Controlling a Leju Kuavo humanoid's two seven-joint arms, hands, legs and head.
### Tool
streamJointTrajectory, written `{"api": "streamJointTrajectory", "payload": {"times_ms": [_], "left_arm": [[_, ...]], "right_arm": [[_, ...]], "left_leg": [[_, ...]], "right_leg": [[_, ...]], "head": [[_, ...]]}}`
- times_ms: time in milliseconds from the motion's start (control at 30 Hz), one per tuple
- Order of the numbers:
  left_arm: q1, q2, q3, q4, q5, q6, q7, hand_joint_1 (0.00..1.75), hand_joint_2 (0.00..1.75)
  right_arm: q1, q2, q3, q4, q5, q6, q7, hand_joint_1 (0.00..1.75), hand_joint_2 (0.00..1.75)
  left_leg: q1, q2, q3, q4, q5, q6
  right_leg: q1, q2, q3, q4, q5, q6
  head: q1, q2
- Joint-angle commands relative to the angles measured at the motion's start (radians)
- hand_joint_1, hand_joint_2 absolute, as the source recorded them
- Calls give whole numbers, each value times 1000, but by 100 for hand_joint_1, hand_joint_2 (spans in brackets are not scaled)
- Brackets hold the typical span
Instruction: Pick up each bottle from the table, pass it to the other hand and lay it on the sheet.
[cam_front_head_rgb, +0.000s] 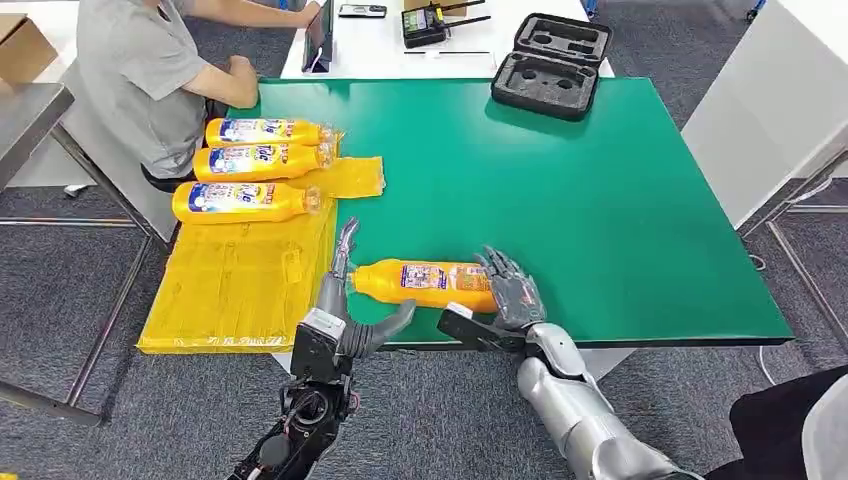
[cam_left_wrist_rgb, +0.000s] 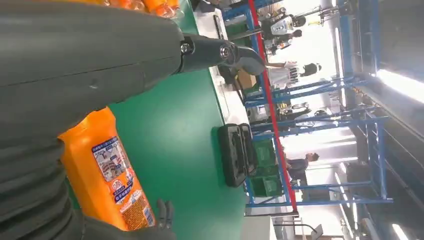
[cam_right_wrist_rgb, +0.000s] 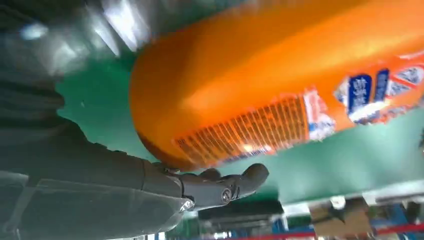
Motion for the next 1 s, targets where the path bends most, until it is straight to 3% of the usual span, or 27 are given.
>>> {"api": "streamJointTrajectory", "payload": {"times_ms": [33, 67, 433, 633, 667, 833, 933, 1000], "left_arm": [[-53, 9, -28, 71, 4, -8, 4, 0, 175], [-53, 8, -27, 71, 6, -9, 4, 0, 175], [-57, 1, -29, 77, 7, -18, 4, 0, 175], [-50, 2, -33, 30, 9, 24, 4, 0, 175], [-41, -2, -24, -2, 19, 68, 4, 0, 175], [-41, -2, -24, -2, 19, 68, 4, 0, 175], [-27, -6, -14, -52, 49, 127, 4, 0, 175], [-14, -7, -2, -92, 61, 134, 4, 0, 175]], "right_arm": [[-60, -2, -40, 108, -6, 55, -12, 168, 175], [-60, -5, -39, 111, -4, 65, -14, 175, 175], [-51, -14, -62, 96, -14, 47, -40, 175, 175], [-32, -7, -115, 60, -74, -21, -132, 175, 175], [-23, 2, -151, 41, -131, -40, -197, 175, 175], [-23, 2, -151, 41, -131, -40, -197, 175, 175], [-11, 24, -222, 4, -266, -30, -321, 175, 175], [8, 28, -210, -54, -330, -35, -321, 175, 175]], "left_leg": [[1, 0, 1, 0, 0, -1], [2, 0, 2, 1, 0, -2], [1, -1, 2, 0, 0, -1], [1, -1, 1, 0, 0, -1], [2, -1, 2, 1, 0, -2], [1, 1, 1, 1, -1, -2], [1, 1, 0, 1, 0, -1], [1, 1, 0, 1, 0, -1]], "right_leg": [[1, 0, 1, 0, 0, -1], [2, 0, 2, 0, 0, -2], [1, -1, 2, 0, 0, -1], [1, -1, 1, 0, 0, -1], [2, -1, 2, -1, 0, -2], [2, 1, 2, 0, 0, -2], [1, 1, 0, 0, 0, -1], [1, 1, 0, 0, 0, -1]], "head": [[0, 0], [0, 0], [0, 0], [0, 0], [0, 0], [0, 0], [0, 0], [0, 0]]}}
